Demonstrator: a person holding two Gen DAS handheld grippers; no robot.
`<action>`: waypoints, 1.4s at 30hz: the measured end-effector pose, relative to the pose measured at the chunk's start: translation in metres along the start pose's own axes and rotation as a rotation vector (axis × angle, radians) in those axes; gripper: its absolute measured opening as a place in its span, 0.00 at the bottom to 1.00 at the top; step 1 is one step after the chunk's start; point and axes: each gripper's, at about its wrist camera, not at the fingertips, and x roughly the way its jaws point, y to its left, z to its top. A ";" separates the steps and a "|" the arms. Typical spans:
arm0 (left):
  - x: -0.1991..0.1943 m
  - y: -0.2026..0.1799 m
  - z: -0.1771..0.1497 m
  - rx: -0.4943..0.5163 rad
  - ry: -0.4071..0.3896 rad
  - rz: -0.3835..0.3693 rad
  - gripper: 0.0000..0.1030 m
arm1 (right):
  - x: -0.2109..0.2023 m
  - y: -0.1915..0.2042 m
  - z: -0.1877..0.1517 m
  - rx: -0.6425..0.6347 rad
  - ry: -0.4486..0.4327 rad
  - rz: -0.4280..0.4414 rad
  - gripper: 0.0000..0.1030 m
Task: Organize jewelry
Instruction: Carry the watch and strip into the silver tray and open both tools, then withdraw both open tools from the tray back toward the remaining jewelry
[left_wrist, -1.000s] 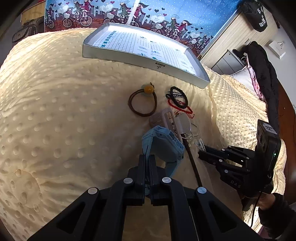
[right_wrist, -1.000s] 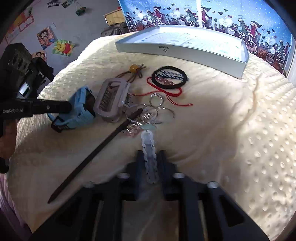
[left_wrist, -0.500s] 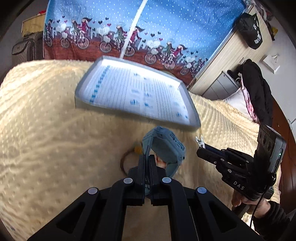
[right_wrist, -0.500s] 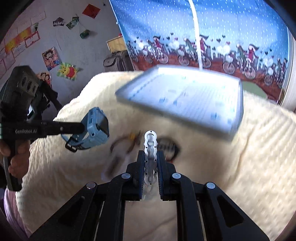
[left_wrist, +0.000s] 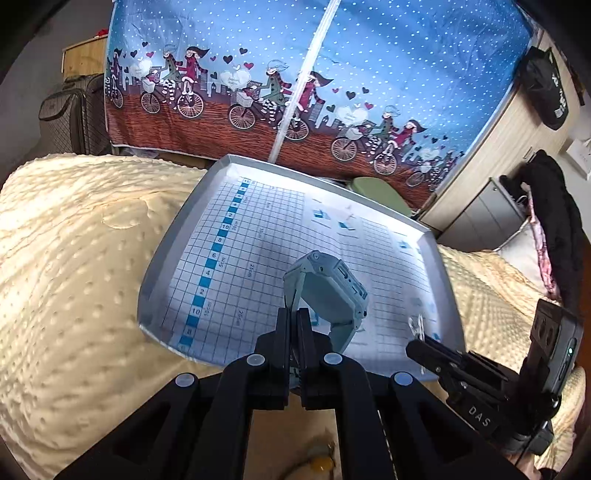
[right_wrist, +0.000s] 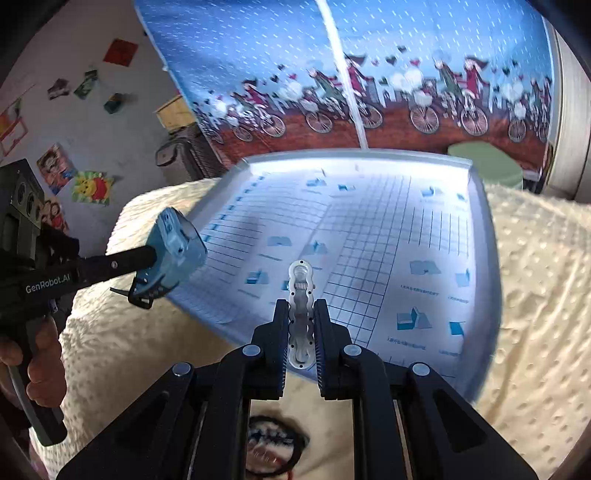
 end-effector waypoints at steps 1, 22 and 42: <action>0.007 0.002 0.002 -0.011 0.011 0.004 0.04 | 0.006 -0.001 -0.001 0.006 0.007 -0.004 0.11; -0.065 -0.013 -0.048 0.043 -0.295 -0.040 0.96 | -0.069 -0.001 -0.032 -0.020 -0.259 -0.039 0.89; -0.193 -0.013 -0.142 0.176 -0.448 0.087 1.00 | -0.218 0.048 -0.127 -0.110 -0.524 -0.093 0.99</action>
